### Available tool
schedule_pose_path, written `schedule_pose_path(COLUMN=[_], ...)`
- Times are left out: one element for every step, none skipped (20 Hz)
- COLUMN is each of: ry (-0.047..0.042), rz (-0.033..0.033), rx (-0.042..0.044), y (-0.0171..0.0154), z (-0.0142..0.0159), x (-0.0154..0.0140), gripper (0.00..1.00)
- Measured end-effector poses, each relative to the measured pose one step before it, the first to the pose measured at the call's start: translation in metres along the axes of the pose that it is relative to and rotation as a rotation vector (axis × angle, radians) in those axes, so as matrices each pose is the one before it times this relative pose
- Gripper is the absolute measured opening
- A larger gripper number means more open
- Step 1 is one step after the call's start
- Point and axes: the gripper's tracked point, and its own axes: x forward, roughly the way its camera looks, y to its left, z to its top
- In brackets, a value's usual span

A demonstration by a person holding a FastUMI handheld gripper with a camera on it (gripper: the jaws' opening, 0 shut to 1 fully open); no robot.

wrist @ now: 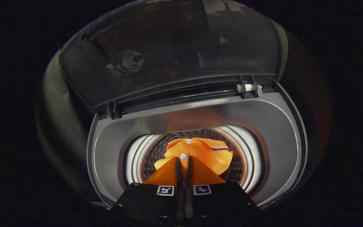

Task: Put the clothes into the washing machine and then close the washing machine lid.

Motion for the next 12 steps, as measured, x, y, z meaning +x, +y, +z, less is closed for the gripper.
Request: schedule_pose_path(ry=[-0.00752,0.00093,-0.0009,-0.00278,-0.00213,-0.00151,-0.00538,0.00494,0.03601,0.0286,0.00258,-0.00775], rz=[0.00227,0.00469,0.00411,0.00066,-0.00126,0.00164,0.00219,0.00483,0.00793,-0.01203,-0.01134,-0.01223], rx=[-0.01672,-0.01317,-0.00532,-0.00262,-0.00025,0.0001,-0.00001,0.00327,0.00814,0.00569,-0.00028,-0.00089], y=[0.00021,0.00067,0.00141,0.00214,0.00162,0.00181,0.00186,0.00065,0.00317,-0.00236,-0.00233,-0.00164], z=[0.00199,0.00034,0.0015,0.00126,0.00188,0.00015,0.00124,-0.00228,-0.00808,-0.00507,-0.00497,0.00122], x=[-0.00012,-0.00011,0.00021,-0.0013,-0.00096,-0.00016,0.00092,0.0022,-0.00018,-0.00084,0.00087,0.00288], gripper=[0.08,0.08,0.08,0.08,0.08,0.08,0.08,0.08,0.1,0.19,0.28,0.37])
